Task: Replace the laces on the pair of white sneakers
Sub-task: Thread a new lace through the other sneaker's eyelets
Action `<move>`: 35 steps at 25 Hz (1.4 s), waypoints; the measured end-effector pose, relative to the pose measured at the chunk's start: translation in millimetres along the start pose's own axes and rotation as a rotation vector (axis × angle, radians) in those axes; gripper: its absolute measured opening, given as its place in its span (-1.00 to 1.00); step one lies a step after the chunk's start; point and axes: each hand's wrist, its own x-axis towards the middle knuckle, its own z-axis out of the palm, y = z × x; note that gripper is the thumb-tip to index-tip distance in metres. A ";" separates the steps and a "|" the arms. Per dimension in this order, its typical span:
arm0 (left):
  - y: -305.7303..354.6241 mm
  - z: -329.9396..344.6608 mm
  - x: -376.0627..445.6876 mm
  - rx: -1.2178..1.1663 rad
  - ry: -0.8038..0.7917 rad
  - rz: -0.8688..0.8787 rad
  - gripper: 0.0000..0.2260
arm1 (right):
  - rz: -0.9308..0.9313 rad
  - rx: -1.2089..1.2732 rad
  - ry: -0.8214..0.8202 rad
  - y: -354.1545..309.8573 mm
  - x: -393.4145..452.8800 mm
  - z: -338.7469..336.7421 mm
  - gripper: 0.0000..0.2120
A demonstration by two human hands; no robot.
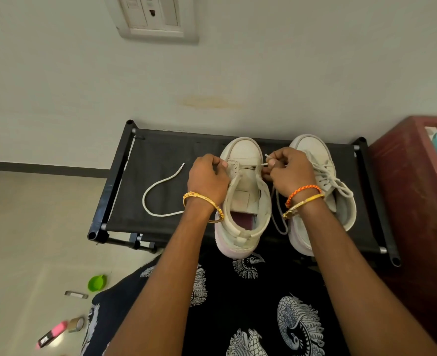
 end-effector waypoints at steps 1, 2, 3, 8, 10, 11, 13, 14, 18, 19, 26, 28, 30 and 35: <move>0.0 -1.3 0.0 -0.014 0.020 -0.004 -0.93 | 0.005 0.023 0.014 -0.5 -0.4 1.4 -0.77; 0.0 -2.3 0.8 -0.037 0.032 -0.016 -0.92 | 0.000 0.036 0.024 -0.6 -0.3 3.2 -0.78; 0.5 -3.3 1.4 -0.061 0.039 -0.038 -0.91 | -0.008 0.018 0.027 -2.4 -1.4 4.3 -0.80; 4.6 -5.9 -0.3 -0.100 -0.009 -0.118 -0.86 | -0.022 -0.169 0.016 -7.8 0.7 4.8 -0.84; 4.9 -6.5 0.6 -0.087 -0.040 -0.129 -0.83 | 0.041 -0.069 0.014 -9.6 1.8 2.3 -0.84; 5.0 -6.3 2.0 -0.070 -0.056 -0.133 -0.83 | 0.074 -0.006 -0.005 -11.0 1.6 -0.1 -0.85; 6.2 -6.6 4.9 -0.009 -0.086 -0.124 -0.85 | 0.084 0.049 -0.031 -12.6 0.3 -3.3 -0.86; 6.6 -6.7 6.3 0.015 -0.095 -0.117 -0.86 | 0.058 0.029 -0.023 -12.2 -0.2 -3.8 -0.87; 8.8 -7.8 9.2 0.079 -0.109 -0.115 -0.88 | -0.158 -0.160 0.059 -18.0 -9.5 -2.3 -0.89; 9.8 -8.2 9.1 0.087 -0.107 -0.119 -0.88 | -0.207 -0.157 0.073 -20.1 -12.4 -1.1 -0.89; 15.4 -15.3 6.9 0.065 -0.124 -0.124 -0.92 | -0.272 -0.129 -0.002 -26.2 -15.2 3.7 -0.85; 15.4 -18.8 6.1 0.035 -0.167 -0.120 -0.83 | -0.282 -0.184 -0.051 -27.8 -17.2 2.7 -0.89; 15.0 -21.2 6.3 0.068 -0.163 -0.097 -0.79 | -0.309 -0.278 -0.069 -27.6 -18.7 4.4 -0.92; 15.4 -21.6 5.0 0.041 -0.132 -0.095 -0.92 | -0.289 -0.515 -0.058 -32.5 -17.6 14.3 -0.88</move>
